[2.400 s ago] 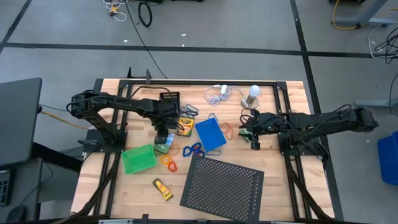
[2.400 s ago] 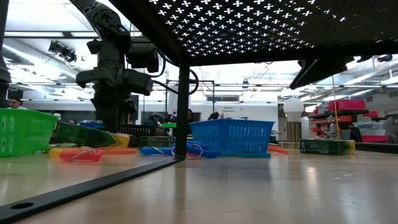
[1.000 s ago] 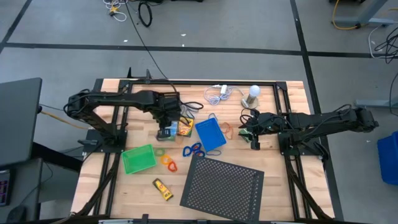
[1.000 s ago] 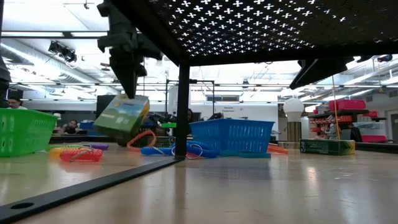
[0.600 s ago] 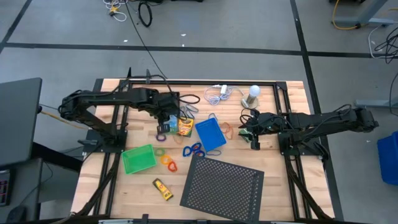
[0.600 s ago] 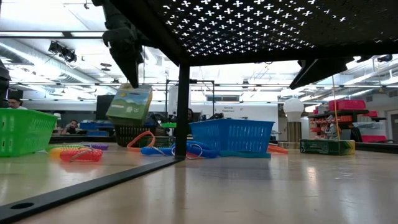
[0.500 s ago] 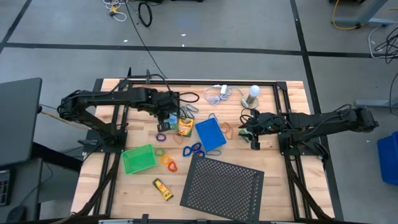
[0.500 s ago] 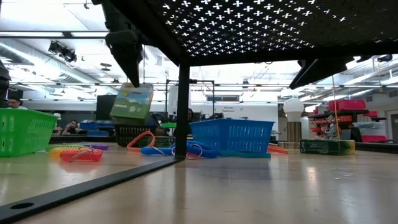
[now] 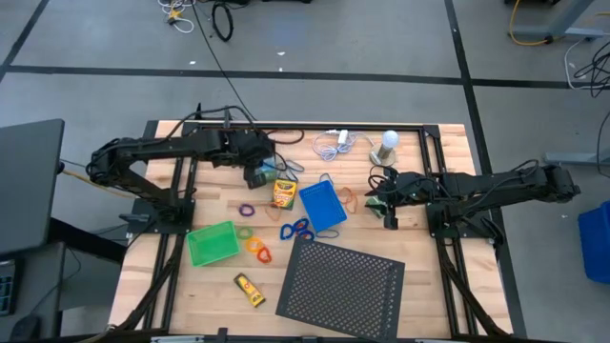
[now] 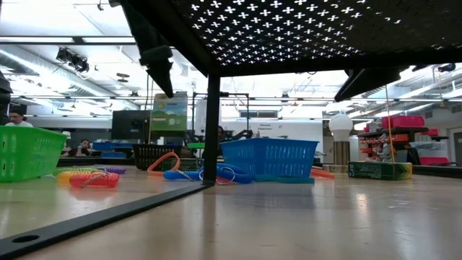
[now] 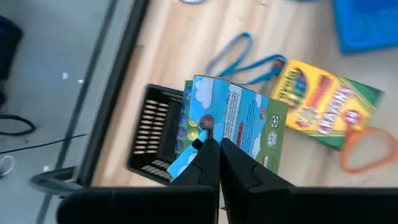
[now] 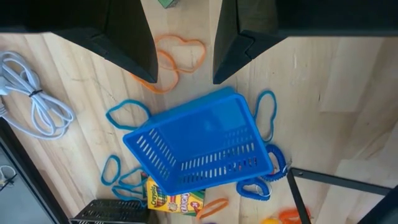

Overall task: Pick & Place Office Desk Supplies
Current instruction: Put the blue green crayon box into the black bin

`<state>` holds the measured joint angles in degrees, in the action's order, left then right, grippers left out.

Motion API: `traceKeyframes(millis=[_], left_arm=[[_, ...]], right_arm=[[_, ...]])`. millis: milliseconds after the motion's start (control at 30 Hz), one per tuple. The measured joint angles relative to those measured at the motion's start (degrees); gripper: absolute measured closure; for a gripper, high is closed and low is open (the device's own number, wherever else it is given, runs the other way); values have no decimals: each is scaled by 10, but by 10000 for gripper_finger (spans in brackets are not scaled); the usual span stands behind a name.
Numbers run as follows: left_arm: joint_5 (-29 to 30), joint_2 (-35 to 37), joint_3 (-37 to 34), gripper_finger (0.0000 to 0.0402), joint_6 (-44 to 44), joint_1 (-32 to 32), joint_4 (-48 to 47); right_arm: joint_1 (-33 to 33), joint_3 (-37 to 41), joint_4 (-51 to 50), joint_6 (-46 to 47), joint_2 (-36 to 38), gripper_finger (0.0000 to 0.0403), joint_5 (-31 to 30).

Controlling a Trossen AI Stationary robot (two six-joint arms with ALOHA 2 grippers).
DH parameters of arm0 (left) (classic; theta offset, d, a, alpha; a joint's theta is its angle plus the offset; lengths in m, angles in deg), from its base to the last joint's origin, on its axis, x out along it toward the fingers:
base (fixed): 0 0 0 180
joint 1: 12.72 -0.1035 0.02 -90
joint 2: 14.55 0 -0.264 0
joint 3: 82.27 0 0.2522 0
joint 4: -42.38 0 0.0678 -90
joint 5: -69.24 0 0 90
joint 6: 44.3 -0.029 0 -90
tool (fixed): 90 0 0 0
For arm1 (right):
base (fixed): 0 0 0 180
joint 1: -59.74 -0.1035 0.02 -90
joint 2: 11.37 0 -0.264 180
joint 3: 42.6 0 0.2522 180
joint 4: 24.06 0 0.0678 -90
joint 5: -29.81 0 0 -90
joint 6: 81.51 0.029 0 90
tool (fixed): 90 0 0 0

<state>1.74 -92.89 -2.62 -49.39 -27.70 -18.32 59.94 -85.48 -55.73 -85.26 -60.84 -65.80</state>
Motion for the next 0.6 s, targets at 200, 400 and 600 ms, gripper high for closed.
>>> traceKeyframes(millis=[200, 400, 600], left_arm=[[45, 0, -2, 401, -20, -30, 29], [61, 0, -31, 401, -47, -52, 84], [73, -2, -67, 401, -69, -67, 132]], right_arm=[[0, 0, 2, 0, 0, 238, 0], [0, 0, 2, 0, 0, 238, 0], [0, 0, 2, -2, 0, 238, -2]])
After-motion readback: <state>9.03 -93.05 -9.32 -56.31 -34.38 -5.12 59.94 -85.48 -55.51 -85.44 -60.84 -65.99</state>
